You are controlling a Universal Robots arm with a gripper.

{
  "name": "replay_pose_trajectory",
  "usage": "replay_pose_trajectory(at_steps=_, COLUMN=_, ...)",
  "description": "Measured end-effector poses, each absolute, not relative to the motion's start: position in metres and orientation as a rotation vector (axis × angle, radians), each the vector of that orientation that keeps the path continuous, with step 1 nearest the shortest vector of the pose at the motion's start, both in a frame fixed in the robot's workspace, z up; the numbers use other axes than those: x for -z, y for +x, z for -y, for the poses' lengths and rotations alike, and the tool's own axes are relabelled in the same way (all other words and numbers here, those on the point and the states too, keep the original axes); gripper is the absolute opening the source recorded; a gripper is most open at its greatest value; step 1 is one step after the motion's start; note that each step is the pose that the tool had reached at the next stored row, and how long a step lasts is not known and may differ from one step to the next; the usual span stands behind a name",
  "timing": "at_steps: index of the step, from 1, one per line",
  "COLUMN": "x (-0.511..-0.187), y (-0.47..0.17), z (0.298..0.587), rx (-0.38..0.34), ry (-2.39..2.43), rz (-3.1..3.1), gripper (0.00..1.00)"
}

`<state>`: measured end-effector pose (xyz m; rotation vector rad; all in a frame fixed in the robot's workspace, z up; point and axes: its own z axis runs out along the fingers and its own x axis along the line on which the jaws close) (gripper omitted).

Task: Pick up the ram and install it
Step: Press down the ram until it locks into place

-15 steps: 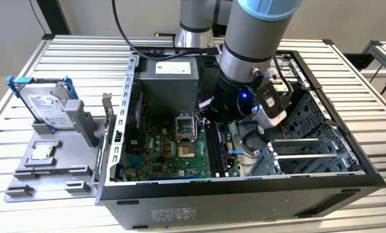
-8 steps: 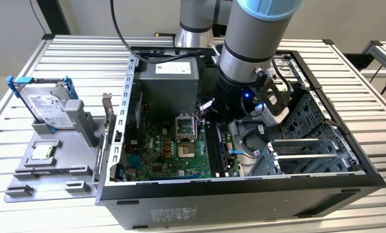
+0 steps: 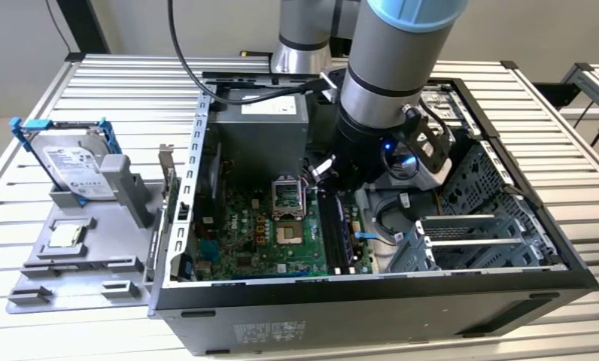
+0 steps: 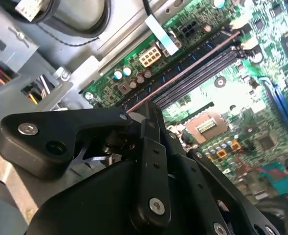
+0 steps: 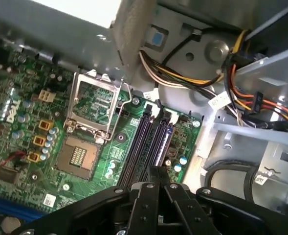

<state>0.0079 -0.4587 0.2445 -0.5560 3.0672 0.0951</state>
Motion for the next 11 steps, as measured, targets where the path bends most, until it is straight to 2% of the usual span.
replay_pose_trajectory(at_steps=11, x=-0.2445, y=0.0079, z=0.4588, rx=-0.104, ry=-0.842, rz=-3.006, gripper=0.00)
